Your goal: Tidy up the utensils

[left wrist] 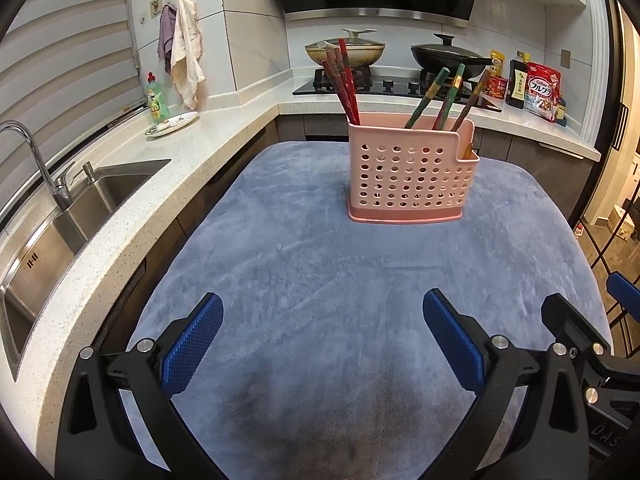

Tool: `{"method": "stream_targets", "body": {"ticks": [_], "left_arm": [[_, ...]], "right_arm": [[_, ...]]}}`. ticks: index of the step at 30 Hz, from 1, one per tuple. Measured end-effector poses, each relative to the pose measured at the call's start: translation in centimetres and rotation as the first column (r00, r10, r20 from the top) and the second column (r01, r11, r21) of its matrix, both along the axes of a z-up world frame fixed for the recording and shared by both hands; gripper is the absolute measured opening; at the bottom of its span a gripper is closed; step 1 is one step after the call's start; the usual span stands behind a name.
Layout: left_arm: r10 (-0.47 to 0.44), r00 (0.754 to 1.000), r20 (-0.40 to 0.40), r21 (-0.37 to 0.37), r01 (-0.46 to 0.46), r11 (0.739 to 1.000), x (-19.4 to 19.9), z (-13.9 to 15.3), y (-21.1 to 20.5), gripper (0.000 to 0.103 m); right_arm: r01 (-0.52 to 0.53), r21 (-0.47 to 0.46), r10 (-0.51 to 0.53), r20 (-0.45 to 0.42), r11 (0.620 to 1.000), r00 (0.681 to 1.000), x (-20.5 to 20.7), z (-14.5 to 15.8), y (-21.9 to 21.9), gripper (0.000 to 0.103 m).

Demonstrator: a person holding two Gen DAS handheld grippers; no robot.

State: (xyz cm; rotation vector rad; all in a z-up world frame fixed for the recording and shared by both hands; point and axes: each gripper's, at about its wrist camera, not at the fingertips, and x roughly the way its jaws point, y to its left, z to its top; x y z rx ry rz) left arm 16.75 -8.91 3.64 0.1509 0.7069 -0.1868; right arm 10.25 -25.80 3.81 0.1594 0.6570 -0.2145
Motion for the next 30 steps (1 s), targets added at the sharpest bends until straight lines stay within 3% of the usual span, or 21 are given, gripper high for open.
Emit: {"method": "stream_targets", "body": {"ticks": [30], "left_arm": [[-0.001, 1.000, -0.006, 0.003, 0.001, 1.000, 0.60, -0.51, 0.00, 0.096]], "right_arm": [[0.006, -0.003, -0.006, -0.015, 1.000, 1.000, 0.53, -0.65, -0.27, 0.097]]}}
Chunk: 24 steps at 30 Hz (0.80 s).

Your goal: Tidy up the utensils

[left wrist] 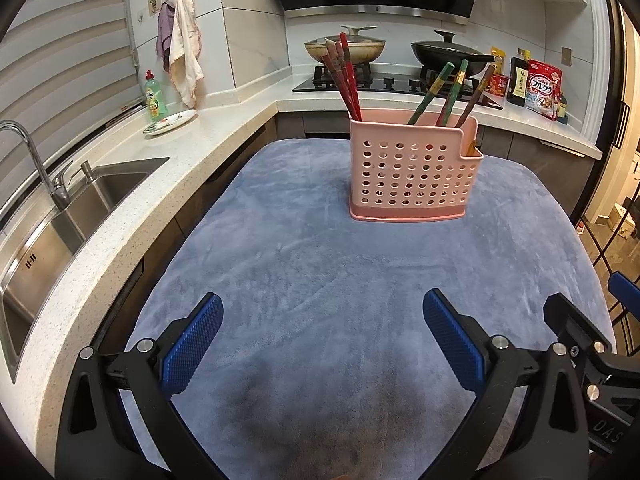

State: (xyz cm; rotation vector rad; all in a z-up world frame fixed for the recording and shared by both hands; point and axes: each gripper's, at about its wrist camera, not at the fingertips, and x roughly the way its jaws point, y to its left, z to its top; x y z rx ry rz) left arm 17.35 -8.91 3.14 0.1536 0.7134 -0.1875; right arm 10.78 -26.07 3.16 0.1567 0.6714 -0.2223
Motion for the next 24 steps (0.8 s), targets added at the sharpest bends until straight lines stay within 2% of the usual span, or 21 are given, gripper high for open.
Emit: {"method": "stream_targets", "body": {"ticks": [24], "left_arm": [[-0.001, 1.000, 0.002, 0.002, 0.001, 1.000, 0.06, 0.02, -0.02, 0.096]], "right_arm": [[-0.003, -0.004, 0.003, 0.002, 1.000, 1.000, 0.18, -0.08, 0.29, 0.097]]}}
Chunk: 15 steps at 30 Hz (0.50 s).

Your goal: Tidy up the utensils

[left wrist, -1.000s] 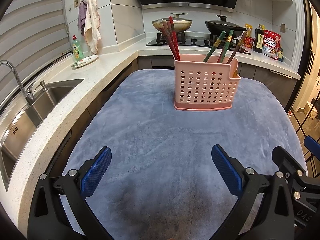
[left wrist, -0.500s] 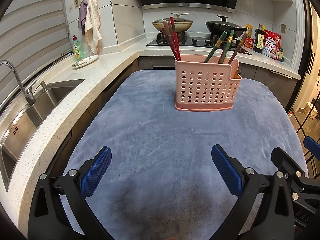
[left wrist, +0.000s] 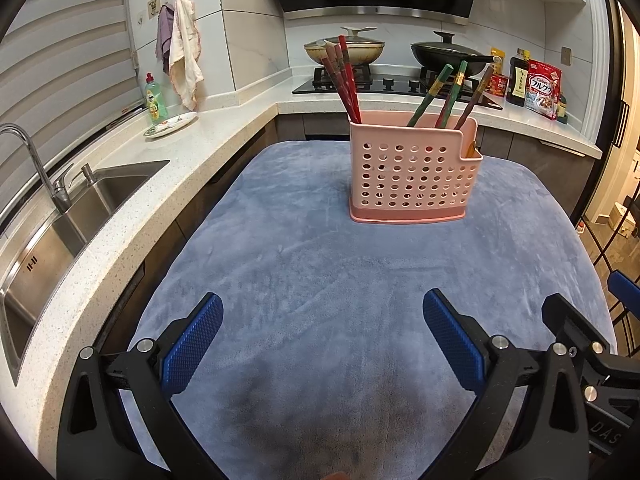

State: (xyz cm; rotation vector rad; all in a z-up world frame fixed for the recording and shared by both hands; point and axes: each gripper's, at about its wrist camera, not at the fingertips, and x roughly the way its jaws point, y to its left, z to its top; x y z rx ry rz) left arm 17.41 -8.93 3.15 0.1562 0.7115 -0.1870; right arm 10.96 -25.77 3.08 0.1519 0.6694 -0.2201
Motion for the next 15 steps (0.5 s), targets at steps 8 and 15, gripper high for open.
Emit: {"method": "stream_targets", "body": {"ticks": [8, 15], "left_arm": [[-0.002, 1.000, 0.001, 0.001, 0.002, 1.000, 0.00, 0.13, 0.03, 0.096], [-0.002, 1.000, 0.002, 0.002, 0.002, 1.000, -0.05, 0.12, -0.03, 0.096]], "right_arm": [[-0.002, -0.002, 0.002, -0.002, 1.000, 1.000, 0.04, 0.10, 0.07, 0.097], [-0.002, -0.002, 0.002, -0.001, 1.000, 1.000, 0.04, 0.12, 0.09, 0.097]]}}
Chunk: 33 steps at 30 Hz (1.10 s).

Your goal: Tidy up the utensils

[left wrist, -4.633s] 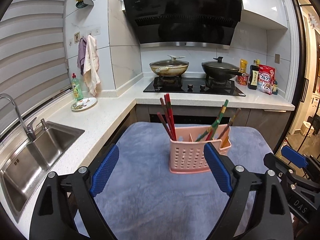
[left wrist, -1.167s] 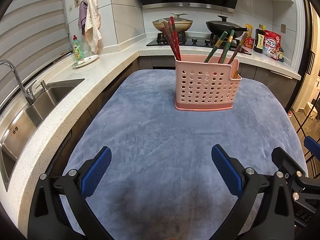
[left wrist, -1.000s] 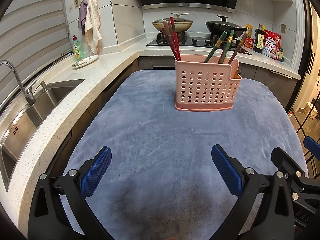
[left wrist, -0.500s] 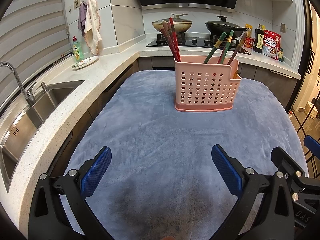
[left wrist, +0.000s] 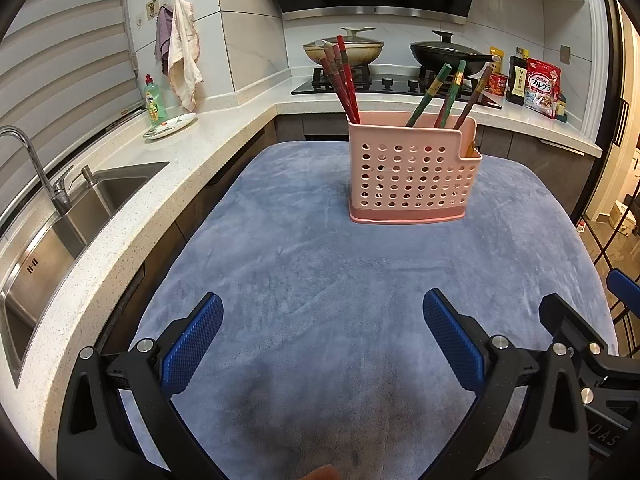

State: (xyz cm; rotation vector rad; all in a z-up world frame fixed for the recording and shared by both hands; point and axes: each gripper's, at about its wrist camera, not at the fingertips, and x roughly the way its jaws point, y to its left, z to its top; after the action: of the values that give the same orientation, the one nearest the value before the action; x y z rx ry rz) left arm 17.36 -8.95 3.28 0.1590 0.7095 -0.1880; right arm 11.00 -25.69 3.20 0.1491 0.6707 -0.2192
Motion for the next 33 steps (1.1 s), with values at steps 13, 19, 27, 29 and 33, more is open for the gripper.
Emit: {"method": "stream_targets", "body": {"ticks": [13, 19, 27, 29, 33], "left_arm": [[0.002, 1.000, 0.004, 0.008, -0.002, 1.000, 0.2, 0.2, 0.0, 0.096], [-0.003, 1.000, -0.008, 0.011, 0.003, 1.000, 0.6, -0.3, -0.2, 0.096], [0.002, 0.999, -0.038, 0.001, -0.002, 1.000, 1.6, -1.2, -0.7, 0.096], [0.000, 0.999, -0.045, 0.002, 0.000, 1.000, 1.9, -1.4, -0.8, 0.096], [0.000, 0.999, -0.047, 0.011, 0.001, 1.000, 2.4, -1.8, -1.2, 0.096]], "right_arm": [[0.000, 0.000, 0.000, -0.002, 1.000, 1.000, 0.1, 0.0, 0.0, 0.097], [0.000, 0.001, 0.000, -0.011, 1.000, 1.000, 0.4, -0.3, -0.2, 0.097], [0.001, -0.003, -0.001, -0.022, 1.000, 1.000, 1.2, -0.7, -0.5, 0.097], [0.001, -0.005, -0.001, -0.027, 1.000, 1.000, 1.5, -0.8, -0.7, 0.097], [0.001, -0.005, -0.001, -0.034, 1.000, 0.999, 2.2, -1.1, -0.9, 0.097]]}}
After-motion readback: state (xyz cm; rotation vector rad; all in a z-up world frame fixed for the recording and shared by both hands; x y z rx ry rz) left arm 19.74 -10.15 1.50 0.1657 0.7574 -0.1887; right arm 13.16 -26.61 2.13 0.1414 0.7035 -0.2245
